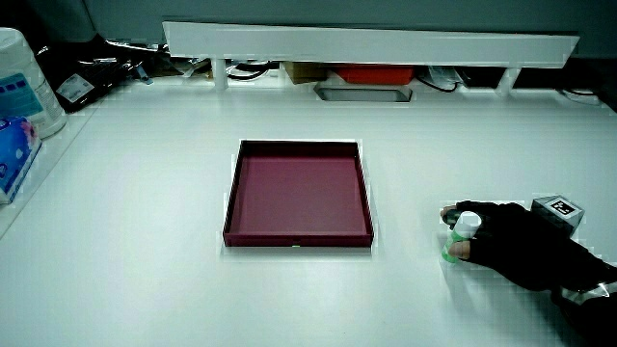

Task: Pick glue stick

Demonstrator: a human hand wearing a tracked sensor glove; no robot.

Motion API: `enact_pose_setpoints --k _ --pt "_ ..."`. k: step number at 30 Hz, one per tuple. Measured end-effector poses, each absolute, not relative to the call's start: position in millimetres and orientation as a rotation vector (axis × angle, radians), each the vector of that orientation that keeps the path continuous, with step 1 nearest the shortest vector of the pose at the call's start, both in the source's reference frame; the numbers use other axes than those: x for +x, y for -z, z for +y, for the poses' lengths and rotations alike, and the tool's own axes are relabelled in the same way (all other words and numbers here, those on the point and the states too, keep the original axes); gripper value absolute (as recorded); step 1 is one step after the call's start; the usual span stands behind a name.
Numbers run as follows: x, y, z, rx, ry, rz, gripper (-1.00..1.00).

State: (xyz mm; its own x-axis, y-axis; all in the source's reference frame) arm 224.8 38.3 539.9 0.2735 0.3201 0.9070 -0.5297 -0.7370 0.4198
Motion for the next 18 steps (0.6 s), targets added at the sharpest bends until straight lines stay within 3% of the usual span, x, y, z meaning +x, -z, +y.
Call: enact_pose_setpoints --k 18 --pt "226.1 -546.3 42.7 1.829 -1.667 -0.162 0.94"
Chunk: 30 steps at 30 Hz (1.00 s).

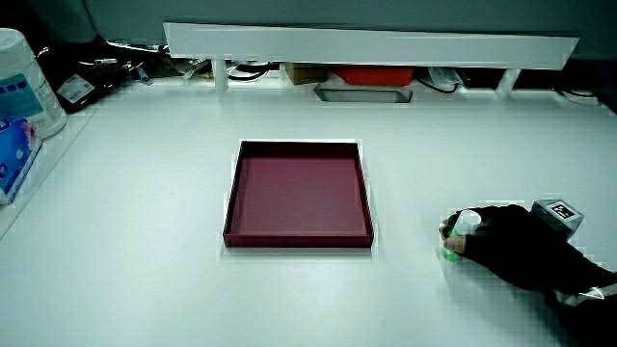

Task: Pick glue stick

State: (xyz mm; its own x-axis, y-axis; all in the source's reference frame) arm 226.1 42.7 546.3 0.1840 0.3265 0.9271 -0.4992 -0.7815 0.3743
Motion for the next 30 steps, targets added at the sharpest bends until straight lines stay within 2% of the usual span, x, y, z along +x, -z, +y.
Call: enact_pose_setpoints --k 2,9,22,30 --pt "226.7 -547.5 43.2 1.841 -1.651 -0.153 1.0" --pt "222.0 -538.5 38.0 1.843 -1.667 -0.197 1.0" --pt "182.7 -501.7 -0.1 1.914 -1.636 -0.357 1.0" --pt "145.1 -481.0 -22.9 1.938 -1.613 -0.359 1.0"
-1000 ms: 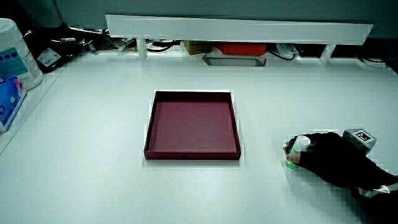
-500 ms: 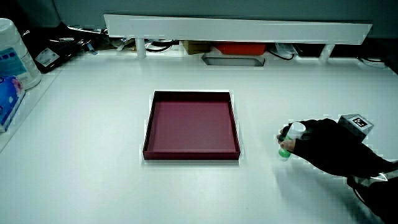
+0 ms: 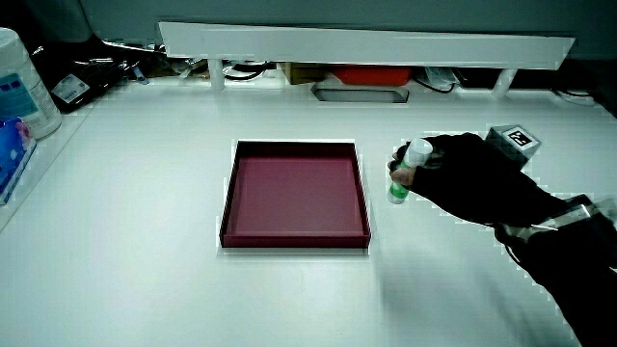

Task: Pick glue stick

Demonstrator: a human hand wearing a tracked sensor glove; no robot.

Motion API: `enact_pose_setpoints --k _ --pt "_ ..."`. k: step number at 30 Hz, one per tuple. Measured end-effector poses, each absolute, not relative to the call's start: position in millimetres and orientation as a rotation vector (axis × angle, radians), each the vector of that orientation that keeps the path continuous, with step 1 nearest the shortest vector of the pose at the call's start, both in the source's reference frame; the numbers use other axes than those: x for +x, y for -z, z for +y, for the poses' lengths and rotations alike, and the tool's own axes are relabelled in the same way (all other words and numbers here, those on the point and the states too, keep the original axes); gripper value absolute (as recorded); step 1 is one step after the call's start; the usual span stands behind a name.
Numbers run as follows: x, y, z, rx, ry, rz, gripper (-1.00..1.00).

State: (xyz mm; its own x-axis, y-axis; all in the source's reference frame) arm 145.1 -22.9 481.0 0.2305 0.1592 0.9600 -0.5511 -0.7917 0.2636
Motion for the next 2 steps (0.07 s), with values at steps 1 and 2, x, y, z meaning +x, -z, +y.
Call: enact_pose_setpoints --k 1,2 --pt "138.2 -477.5 -25.0 1.918 -1.627 -0.349 1.0" --pt "131.4 -474.6 -27.2 1.906 -1.649 -0.367 1.0"
